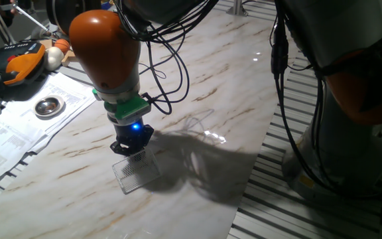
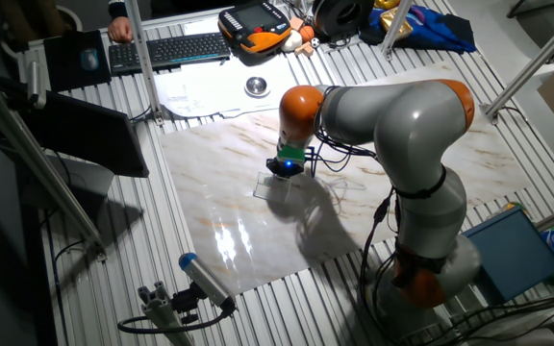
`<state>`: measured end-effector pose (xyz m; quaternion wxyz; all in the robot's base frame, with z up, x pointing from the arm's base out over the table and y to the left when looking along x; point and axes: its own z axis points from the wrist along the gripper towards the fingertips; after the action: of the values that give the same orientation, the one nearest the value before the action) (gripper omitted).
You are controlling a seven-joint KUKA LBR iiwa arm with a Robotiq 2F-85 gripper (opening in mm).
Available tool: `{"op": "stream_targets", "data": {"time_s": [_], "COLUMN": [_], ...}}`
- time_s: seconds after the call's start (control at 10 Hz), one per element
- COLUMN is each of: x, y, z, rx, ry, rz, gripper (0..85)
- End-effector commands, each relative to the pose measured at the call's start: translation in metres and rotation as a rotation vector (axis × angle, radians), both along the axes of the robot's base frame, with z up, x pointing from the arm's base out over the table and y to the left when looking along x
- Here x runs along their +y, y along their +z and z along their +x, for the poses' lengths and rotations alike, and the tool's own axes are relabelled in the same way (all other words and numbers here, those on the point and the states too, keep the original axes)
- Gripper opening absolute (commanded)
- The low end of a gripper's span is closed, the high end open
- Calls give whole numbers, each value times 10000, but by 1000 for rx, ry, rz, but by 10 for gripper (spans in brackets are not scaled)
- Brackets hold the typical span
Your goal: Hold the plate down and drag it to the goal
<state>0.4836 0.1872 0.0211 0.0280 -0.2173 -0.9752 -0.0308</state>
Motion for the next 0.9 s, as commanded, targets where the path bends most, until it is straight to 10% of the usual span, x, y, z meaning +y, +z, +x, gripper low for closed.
{"op": "stream_targets", "data": {"time_s": [0.0, 0.8], "x": [-3, -417], "y": [6, 191], "z": [8, 473], "rx": [0, -65], "ry": [-3, -26], "rz": [3, -51], "gripper": [0, 0]}}
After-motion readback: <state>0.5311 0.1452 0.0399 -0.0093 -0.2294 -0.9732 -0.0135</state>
